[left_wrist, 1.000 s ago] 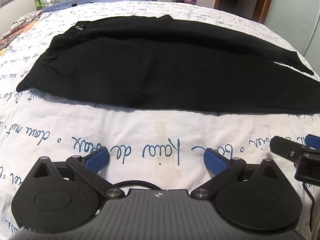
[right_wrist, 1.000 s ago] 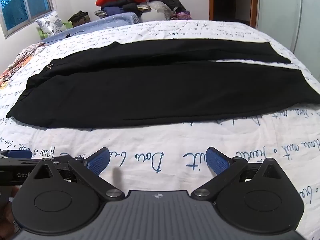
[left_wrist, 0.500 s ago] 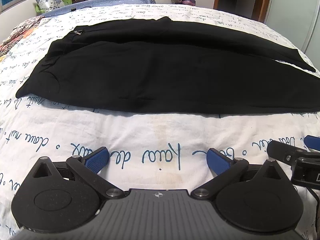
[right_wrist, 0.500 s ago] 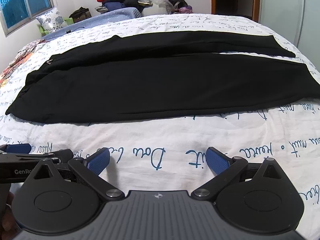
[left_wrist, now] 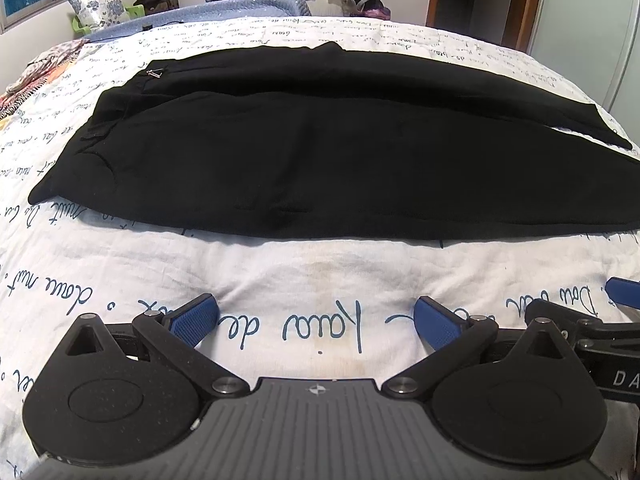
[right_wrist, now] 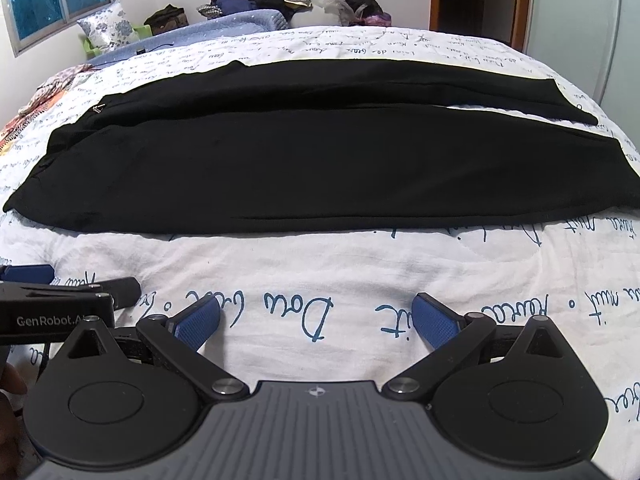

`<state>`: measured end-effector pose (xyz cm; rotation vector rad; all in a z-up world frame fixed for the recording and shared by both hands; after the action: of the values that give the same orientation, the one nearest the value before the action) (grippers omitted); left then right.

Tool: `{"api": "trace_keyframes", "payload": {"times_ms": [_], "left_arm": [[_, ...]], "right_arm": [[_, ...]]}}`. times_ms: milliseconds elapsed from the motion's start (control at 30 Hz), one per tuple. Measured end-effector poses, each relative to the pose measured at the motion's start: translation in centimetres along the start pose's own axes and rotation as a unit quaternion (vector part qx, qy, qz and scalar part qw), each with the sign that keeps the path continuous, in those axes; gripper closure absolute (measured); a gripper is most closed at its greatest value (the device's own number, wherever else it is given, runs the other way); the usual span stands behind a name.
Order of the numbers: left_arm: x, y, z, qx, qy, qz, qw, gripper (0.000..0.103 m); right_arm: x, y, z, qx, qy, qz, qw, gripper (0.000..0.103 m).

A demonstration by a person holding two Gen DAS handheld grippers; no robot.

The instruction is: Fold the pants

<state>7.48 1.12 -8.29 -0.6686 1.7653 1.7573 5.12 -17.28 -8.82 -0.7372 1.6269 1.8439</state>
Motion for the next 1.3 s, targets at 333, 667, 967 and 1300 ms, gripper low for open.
{"api": "trace_keyframes", "payload": {"times_ms": [333,667,967,1300], "left_arm": [[-0.10,-0.08,-0.06,0.001,0.001,-0.002,1.0000,0.000],[-0.07,-0.06,-0.13,0.000,0.000,-0.003,1.0000,0.000],[-0.15,-0.11,-0.28,0.001,0.000,-0.005,1.0000,0.000],[-0.06,-0.09,-0.28,0.001,0.000,-0.005,1.0000,0.000]], "right_arm": [[-0.04,-0.01,0.07,0.004,0.007,0.000,1.000,0.000],[-0.14,-0.13,0.12,0.007,0.011,0.001,1.000,0.000],[-0.21,-0.22,0.12,0.008,0.013,0.002,1.000,0.000],[-0.14,-0.19,0.20,0.008,0.013,0.001,1.000,0.000]]}}
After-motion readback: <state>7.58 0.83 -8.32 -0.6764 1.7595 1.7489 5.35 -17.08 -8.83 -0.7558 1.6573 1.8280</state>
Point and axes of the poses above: each gripper's, at about its wrist camera, not at the fingertips, and y roughly against the way its jaws point, z to its left, x to its underside, the point moved 8 cm from there along -y, roughly the way its jaws point, and after that the axes turned 4 degrees about -z, right-handed, at the moved point
